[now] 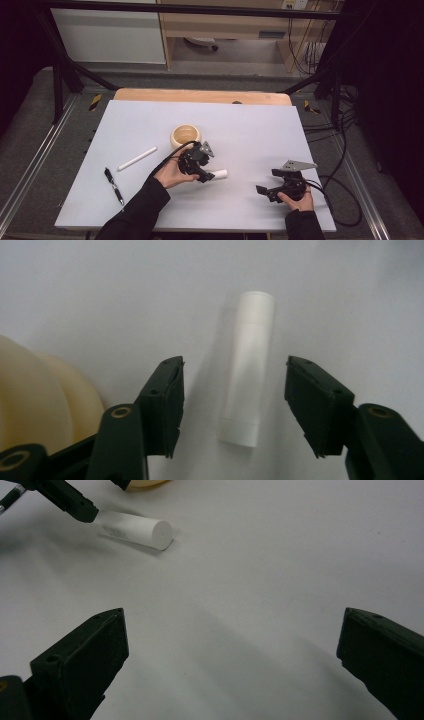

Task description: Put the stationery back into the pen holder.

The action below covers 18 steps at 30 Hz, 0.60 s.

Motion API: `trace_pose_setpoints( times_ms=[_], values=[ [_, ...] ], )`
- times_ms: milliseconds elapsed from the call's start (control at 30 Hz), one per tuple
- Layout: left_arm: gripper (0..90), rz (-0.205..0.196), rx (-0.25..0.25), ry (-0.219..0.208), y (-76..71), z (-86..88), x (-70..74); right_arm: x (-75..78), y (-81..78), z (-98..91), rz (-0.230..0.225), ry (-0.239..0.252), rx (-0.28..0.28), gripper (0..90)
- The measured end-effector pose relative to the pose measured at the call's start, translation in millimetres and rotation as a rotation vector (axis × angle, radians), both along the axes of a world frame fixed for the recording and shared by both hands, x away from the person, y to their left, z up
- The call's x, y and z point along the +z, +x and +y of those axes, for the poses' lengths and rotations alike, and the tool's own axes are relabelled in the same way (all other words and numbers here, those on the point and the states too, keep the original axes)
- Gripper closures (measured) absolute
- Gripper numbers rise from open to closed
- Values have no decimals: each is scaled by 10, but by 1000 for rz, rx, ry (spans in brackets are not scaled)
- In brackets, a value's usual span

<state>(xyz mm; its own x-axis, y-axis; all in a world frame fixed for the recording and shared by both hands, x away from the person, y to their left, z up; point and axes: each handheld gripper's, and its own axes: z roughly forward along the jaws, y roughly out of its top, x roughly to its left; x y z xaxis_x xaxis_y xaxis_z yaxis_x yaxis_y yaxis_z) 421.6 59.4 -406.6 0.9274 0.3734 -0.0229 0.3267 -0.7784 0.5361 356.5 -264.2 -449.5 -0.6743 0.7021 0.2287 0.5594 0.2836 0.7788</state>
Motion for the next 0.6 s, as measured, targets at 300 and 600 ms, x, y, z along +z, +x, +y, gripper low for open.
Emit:
trace_pose_setpoints(
  times_ms=[300, 600],
  values=[
    [355, 19, -21, 60, 24, -134, -25, 1, 0, -1, 1, 1, 0, 8],
    [562, 41, -57, 94, 33, -192, -91, -1, 3, 1, 2, 0, 2, 8]
  ],
)
